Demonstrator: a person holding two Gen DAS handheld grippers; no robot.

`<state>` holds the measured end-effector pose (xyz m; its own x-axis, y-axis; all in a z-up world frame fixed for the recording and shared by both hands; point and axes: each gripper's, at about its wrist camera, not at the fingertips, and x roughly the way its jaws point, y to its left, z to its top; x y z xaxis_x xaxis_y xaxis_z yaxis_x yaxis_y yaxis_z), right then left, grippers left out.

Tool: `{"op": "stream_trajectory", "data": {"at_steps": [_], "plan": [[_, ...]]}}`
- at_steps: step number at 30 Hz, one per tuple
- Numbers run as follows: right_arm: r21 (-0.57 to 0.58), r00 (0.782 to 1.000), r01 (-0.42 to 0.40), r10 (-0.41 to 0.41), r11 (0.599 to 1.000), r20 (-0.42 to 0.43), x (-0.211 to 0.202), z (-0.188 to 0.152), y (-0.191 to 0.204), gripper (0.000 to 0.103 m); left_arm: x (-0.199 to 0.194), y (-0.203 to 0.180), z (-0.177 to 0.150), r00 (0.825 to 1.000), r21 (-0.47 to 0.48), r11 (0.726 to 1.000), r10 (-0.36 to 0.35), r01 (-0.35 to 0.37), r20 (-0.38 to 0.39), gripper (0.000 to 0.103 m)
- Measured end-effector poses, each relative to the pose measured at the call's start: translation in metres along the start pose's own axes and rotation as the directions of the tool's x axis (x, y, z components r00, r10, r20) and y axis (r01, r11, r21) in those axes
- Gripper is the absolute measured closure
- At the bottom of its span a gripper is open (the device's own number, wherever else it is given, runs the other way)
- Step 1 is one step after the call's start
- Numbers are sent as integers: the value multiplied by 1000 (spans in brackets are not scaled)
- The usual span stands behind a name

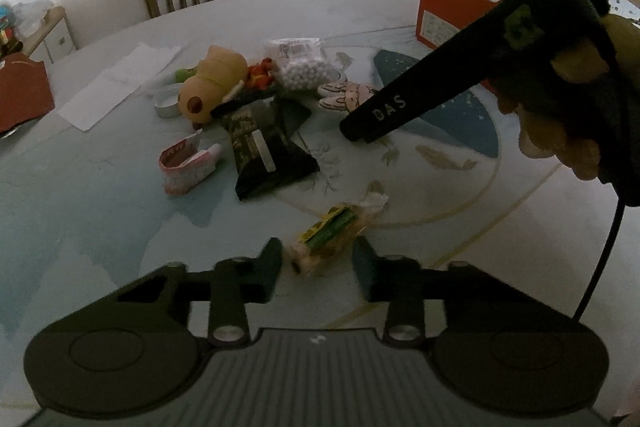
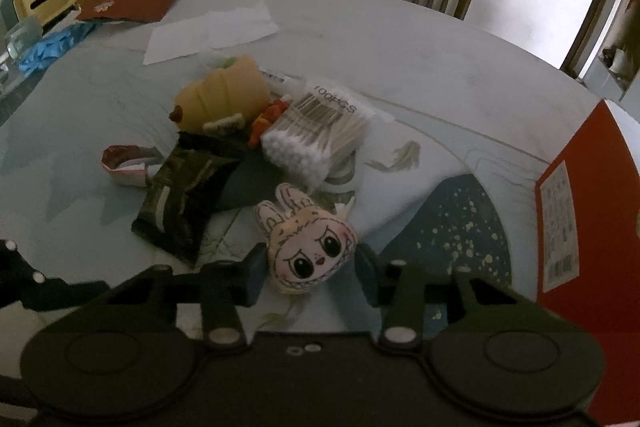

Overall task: Organize objects
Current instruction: 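Grasp the snack bar with the left tool while the right tool grasps the bunny doll, then carry the snack bar and bunny doll over the shoebox with both tools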

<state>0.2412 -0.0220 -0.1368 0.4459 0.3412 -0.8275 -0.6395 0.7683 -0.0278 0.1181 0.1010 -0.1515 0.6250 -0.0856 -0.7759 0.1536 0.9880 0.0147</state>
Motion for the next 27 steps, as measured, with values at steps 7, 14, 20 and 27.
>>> {"op": "stream_trajectory", "data": {"at_steps": [7, 14, 20, 27], "plan": [[53, 1000, 1, -2, 999, 16, -19, -6, -10, 59, 0, 1, 2, 1000, -22, 1000, -9, 9, 3, 79], [92, 1000, 12, -14, 996, 21, -53, -22, -20, 59, -5, 5, 3, 1000, -54, 998, -16, 17, 18, 83], [139, 999, 31, -35, 990, 24, -88, -35, -29, 59, -17, 3, 13, 998, -74, 996, -41, 44, 39, 84], [201, 997, 59, -67, 978, 35, -123, -46, -47, 59, -36, -12, 40, 993, -60, 994, -82, 88, 90, 84]]}}
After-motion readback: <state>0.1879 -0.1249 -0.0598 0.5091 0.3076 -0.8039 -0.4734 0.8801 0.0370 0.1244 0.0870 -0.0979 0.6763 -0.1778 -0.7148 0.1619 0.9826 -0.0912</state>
